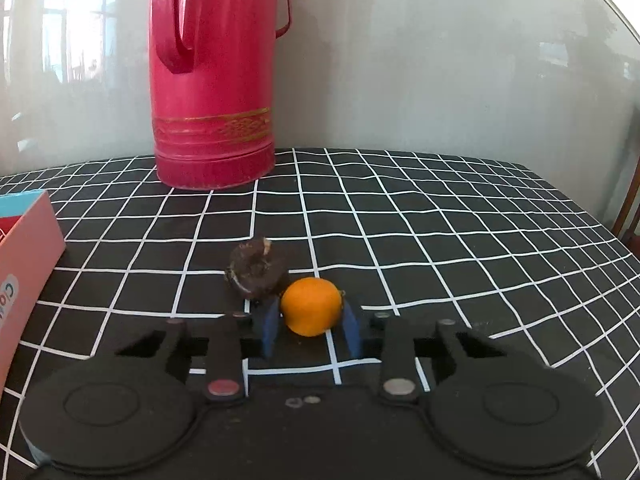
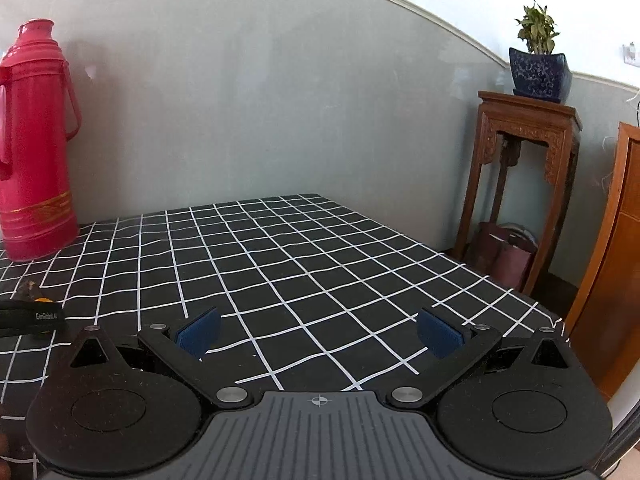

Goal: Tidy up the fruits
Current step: 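Reach the left gripper to the small tangerine and grasp it, then carry the tangerine into the box and open the left gripper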

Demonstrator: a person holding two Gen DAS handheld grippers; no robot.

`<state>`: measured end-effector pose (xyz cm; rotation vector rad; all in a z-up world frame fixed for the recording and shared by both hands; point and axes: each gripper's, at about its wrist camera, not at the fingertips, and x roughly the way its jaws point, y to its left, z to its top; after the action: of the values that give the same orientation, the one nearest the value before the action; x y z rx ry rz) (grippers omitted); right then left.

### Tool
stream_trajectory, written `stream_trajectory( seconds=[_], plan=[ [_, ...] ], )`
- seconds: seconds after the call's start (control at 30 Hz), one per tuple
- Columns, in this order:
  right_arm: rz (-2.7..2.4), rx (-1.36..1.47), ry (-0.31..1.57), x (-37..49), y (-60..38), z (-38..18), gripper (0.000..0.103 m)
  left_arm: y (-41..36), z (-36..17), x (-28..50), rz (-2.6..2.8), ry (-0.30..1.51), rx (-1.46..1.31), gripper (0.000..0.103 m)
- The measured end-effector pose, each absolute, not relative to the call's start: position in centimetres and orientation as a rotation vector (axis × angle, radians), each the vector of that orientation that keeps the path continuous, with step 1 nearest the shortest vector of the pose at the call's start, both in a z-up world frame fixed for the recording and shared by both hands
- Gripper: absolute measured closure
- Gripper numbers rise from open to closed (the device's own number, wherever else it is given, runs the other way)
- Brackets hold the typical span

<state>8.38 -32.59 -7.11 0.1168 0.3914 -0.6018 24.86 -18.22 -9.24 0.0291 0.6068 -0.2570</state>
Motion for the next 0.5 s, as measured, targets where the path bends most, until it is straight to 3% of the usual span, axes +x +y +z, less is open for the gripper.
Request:
stream_trajectory(
  seconds=[0.5],
  plan=[
    [-0.556,0.111,0.391,9.1,-31.2,-6.8,0.0,-16.2,-7.2,23.0,-0.259,0.52,0.009,0.079]
  ],
)
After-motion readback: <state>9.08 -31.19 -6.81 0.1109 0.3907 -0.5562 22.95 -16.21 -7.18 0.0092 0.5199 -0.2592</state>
